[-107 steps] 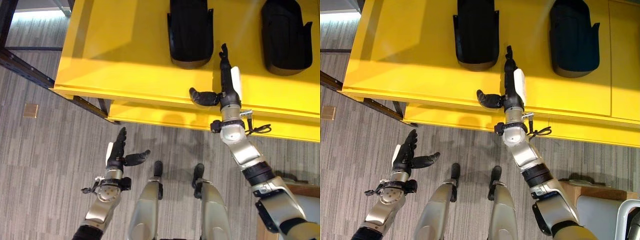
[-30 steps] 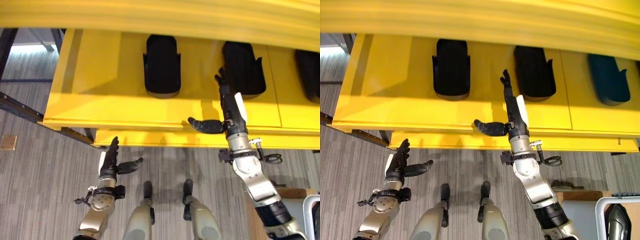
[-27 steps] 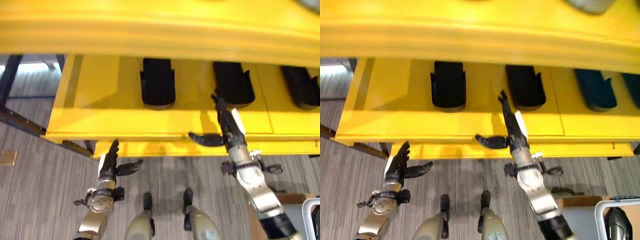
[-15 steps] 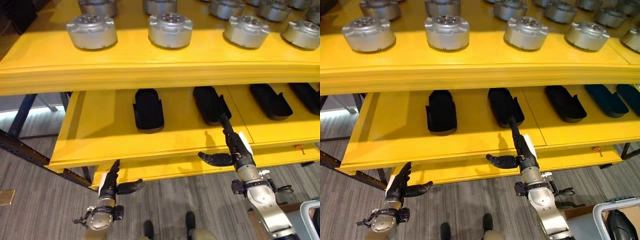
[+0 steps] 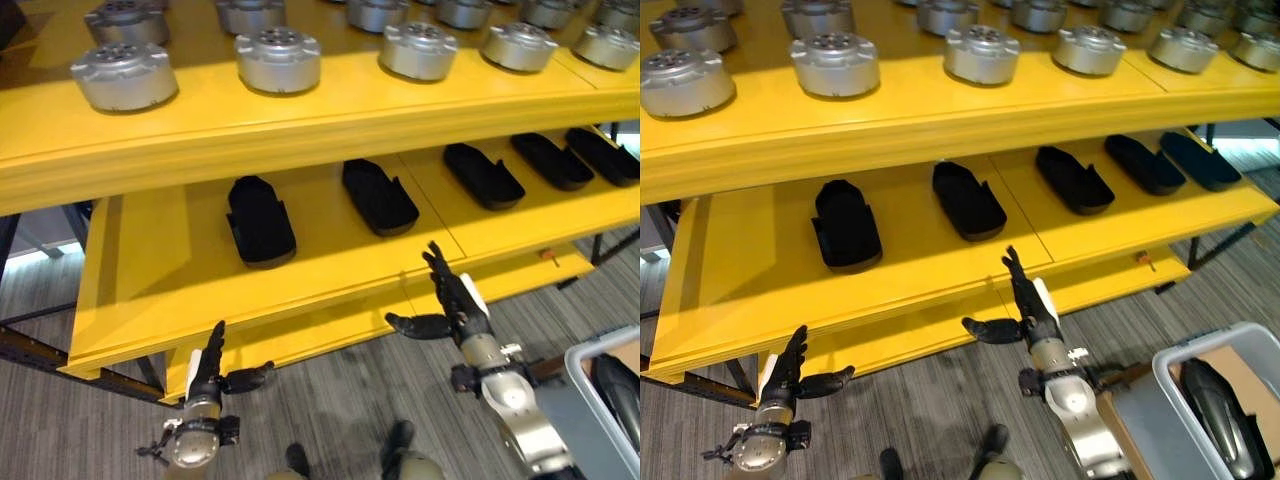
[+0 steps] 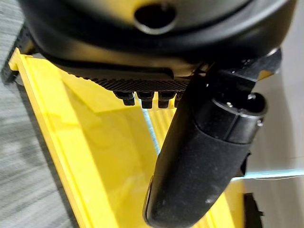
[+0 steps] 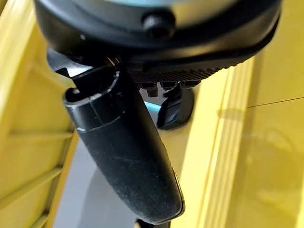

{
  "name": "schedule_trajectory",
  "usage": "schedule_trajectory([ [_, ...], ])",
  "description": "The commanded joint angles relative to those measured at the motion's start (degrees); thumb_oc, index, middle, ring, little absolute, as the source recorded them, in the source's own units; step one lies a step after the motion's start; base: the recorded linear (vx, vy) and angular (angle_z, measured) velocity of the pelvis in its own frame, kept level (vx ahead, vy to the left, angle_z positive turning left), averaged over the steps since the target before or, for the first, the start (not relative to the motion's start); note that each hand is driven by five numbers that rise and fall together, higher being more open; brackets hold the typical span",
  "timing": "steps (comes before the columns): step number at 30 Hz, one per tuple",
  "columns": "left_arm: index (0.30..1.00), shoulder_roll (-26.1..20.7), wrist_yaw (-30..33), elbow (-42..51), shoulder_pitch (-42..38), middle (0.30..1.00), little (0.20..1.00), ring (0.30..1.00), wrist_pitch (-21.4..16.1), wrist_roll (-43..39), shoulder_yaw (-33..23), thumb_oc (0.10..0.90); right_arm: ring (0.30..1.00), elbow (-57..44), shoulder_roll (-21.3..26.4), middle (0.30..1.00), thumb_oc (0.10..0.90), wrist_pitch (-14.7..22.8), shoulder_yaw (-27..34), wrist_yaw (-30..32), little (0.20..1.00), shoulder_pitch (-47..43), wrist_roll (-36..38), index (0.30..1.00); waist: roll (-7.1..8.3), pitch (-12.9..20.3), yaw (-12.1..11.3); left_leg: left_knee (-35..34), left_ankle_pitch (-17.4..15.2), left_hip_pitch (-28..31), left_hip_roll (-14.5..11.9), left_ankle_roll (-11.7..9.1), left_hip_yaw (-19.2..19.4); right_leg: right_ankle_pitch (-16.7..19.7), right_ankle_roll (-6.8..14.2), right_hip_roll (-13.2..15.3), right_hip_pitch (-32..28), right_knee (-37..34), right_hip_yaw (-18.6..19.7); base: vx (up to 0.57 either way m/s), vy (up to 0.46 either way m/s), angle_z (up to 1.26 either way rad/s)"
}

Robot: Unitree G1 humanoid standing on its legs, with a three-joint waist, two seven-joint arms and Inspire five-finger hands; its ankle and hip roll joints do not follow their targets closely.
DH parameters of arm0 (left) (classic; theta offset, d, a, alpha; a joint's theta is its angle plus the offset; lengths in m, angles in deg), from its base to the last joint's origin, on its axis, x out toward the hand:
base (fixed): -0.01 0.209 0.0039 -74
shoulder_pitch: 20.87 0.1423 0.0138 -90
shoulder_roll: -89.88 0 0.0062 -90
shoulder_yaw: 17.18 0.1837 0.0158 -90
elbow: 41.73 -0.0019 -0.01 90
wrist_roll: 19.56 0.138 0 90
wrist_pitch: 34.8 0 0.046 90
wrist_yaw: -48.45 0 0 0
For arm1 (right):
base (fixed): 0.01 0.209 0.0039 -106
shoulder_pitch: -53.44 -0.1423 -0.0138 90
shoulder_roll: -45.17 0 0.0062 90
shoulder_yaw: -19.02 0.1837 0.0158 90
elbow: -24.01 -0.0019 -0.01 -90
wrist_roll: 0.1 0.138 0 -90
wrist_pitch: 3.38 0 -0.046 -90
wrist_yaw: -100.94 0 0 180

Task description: Move parts from the plastic box to the shelf.

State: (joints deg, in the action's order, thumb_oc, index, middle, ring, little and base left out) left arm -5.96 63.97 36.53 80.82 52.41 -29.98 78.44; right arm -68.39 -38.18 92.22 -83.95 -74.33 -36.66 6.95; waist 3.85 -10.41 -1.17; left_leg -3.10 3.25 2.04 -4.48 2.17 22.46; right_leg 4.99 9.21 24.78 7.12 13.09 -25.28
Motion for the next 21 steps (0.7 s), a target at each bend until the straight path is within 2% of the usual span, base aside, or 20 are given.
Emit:
schedule_trajectory([
  [1,1.000,-1.8,-0.5,5.1,-7.4,1.000,1.000,1.000,-5.9,0.5,-1.8,0.900,1.000,-7.1,0.2,1.000,0.900,5.3,1.9,1.4,1.000,-6.3,2.1,1.000,0.82,1.4,1.0,0.1,-2.1,-1.4,0.9,-1.0,-6.3,4.9,2.9,-1.5,0.3,0.7,7.3,-0.10,-0.166,-0.01],
  [3,1.000,-1.9,-0.5,5.0,-7.0,1.000,1.000,1.000,-6.0,-0.2,-2.4,0.900,1.000,-6.5,-0.1,1.000,0.900,5.3,1.3,1.7,1.000,-7.8,2.2,1.000,1.57,2.1,-0.3,0.7,-2.1,-2.0,0.3,-1.8,-4.9,5.8,3.4,-0.7,-3.0,-3.4,4.0,-0.07,-0.205,-0.26],
  [4,1.000,-1.7,-0.6,4.7,-6.9,1.000,1.000,1.000,-6.0,0.0,-2.7,0.900,1.000,-6.3,-0.1,1.000,0.900,5.5,1.2,1.7,1.000,-7.7,2.0,1.000,2.02,2.6,-0.2,1.3,-1.9,-2.3,-0.4,-2.4,-4.7,4.7,3.5,-2.2,-4.6,-5.7,4.0,-0.02,-0.173,-0.50],
  [5,1.000,-1.7,-0.6,4.7,-6.8,1.000,1.000,1.000,-6.0,0.0,-2.8,0.900,1.000,-6.2,-0.1,1.000,0.900,5.5,1.2,1.7,1.000,-7.7,2.0,1.000,1.97,2.6,-0.2,1.4,-1.9,-2.3,-0.5,-2.5,-4.8,4.8,3.5,-2.4,-4.8,-5.9,3.8,0.02,-0.285,-0.54],
  [6,1.000,-1.5,-0.9,4.6,-6.2,1.000,1.000,1.000,-6.4,-0.9,-3.1,0.900,1.000,-6.3,0.7,1.000,0.900,5.3,1.0,1.4,1.000,-8.0,1.9,1.000,2.19,3.5,0.2,2.6,-1.4,-2.5,-2.7,-3.8,-4.4,3.6,3.3,-4.8,-5.1,-7.8,5.1,0.01,-0.268,-0.51],
  [8,1.000,-1.0,-1.3,4.6,-5.4,1.000,1.000,1.000,-6.6,-1.6,-3.2,0.900,1.000,-7.1,1.7,1.000,0.900,5.5,1.7,0.9,1.000,-6.9,2.3,1.000,1.82,3.9,0.8,2.9,-0.5,-2.3,-4.9,-5.1,-3.9,1.9,2.4,-7.1,-5.7,-9.6,5.3,0.01,-0.321,-0.70],
  [9,1.000,-0.5,-2.0,4.4,-5.3,1.000,1.000,1.000,-6.6,-1.7,-2.4,0.900,1.000,-7.5,2.8,1.000,0.900,5.8,2.6,0.6,1.000,-5.7,2.3,1.000,1.26,4.3,1.6,2.7,0.7,-2.1,-6.9,-6.3,-3.5,0.5,1.6,-9.4,-6.5,-11.0,5.5,0.00,-0.227,-0.88],
  [10,1.000,-0.4,-2.0,4.4,-5.3,1.000,1.000,1.000,-6.6,-1.7,-2.4,0.900,1.000,-7.5,2.9,1.000,0.900,5.7,2.6,0.6,1.000,-5.6,2.3,1.000,1.17,4.3,1.6,2.7,0.8,-2.0,-7.0,-6.4,-3.5,0.5,1.6,-9.5,-6.6,-11.1,5.5,-0.02,-0.235,-0.71],
  [12,1.000,0.2,-3.3,3.5,-5.7,1.000,1.000,1.000,-6.5,-1.4,-0.8,0.900,1.000,-7.9,3.9,1.000,0.900,6.5,4.6,0.5,1.000,-3.3,3.1,1.000,0.05,4.6,3.4,1.8,3.8,-1.8,-10.1,-8.5,-2.5,-0.7,0.3,-13.0,-7.2,-13.2,6.4,-0.04,-0.237,-0.34],
  [15,1.000,1.2,-4.5,2.8,-5.6,1.000,1.000,1.000,-6.5,-0.8,0.5,0.900,1.000,-8.4,4.8,1.000,0.900,7.2,6.3,0.8,1.000,-1.1,3.3,1.000,-1.12,5.0,4.6,0.7,6.7,-1.3,-13.1,-10.5,-1.1,-0.9,-0.8,-16.2,-8.3,-16.5,7.4,-0.02,-0.211,-0.24],
  [17,1.000,1.4,-5.1,2.5,-5.5,1.000,1.000,1.000,-6.4,-0.3,1.0,0.900,1.000,-8.6,5.3,1.000,0.900,7.7,7.6,0.8,1.000,0.7,3.3,1.000,-1.42,5.1,5.5,1.0,7.5,-1.0,-14.9,-11.3,-0.8,-1.5,-1.8,-18.4,-8.9,-17.5,8.8,0.00,-0.214,-0.39],
  [18,1.000,1.7,-5.3,2.3,-5.5,1.000,1.000,1.000,-6.4,-0.2,1.1,0.900,1.000,-8.8,5.5,1.000,0.900,7.8,7.9,0.8,1.000,1.3,3.3,1.000,-1.40,4.9,5.9,2.1,7.2,-1.0,-15.7,-11.5,-0.8,-2.0,-2.3,-19.2,-9.1,-17.5,9.5,0.09,-0.292,-0.35],
  [19,1.000,2.1,-5.5,2.0,-5.2,1.000,1.000,1.000,-6.3,-0.2,1.2,0.900,1.000,-9.0,5.8,1.000,0.900,8.1,8.9,0.7,1.000,2.7,3.6,1.000,-1.26,4.6,6.7,6.3,6.1,-1.0,-17.0,-12.5,-2.1,-3.4,-3.1,-20.7,-10.2,-17.8,11.3,0.03,-0.291,-0.29],
  [20,1.000,2.3,-5.4,1.7,-5.1,1.000,1.000,1.000,-6.3,-0.3,1.1,0.900,1.000,-9.1,5.8,1.000,0.900,8.3,9.3,0.8,1.000,3.3,3.8,1.000,-0.99,4.0,6.8,9.6,6.7,-1.8,-17.7,-11.6,-2.7,-3.1,-4.2,-21.6,-10.1,-17.7,11.8,0.03,-0.227,-0.35],
  [21,1.000,2.4,-5.3,1.7,-5.1,1.000,1.000,1.000,-6.4,-0.2,1.1,0.900,1.000,-9.2,5.8,1.000,0.900,8.3,9.3,0.8,1.000,3.4,3.8,1.000,-1.09,3.9,6.8,10.1,6.5,-2.0,-18.0,-11.7,-2.8,-3.1,-4.3,-21.8,-10.1,-17.7,11.8,-0.08,-0.144,-0.54],
])
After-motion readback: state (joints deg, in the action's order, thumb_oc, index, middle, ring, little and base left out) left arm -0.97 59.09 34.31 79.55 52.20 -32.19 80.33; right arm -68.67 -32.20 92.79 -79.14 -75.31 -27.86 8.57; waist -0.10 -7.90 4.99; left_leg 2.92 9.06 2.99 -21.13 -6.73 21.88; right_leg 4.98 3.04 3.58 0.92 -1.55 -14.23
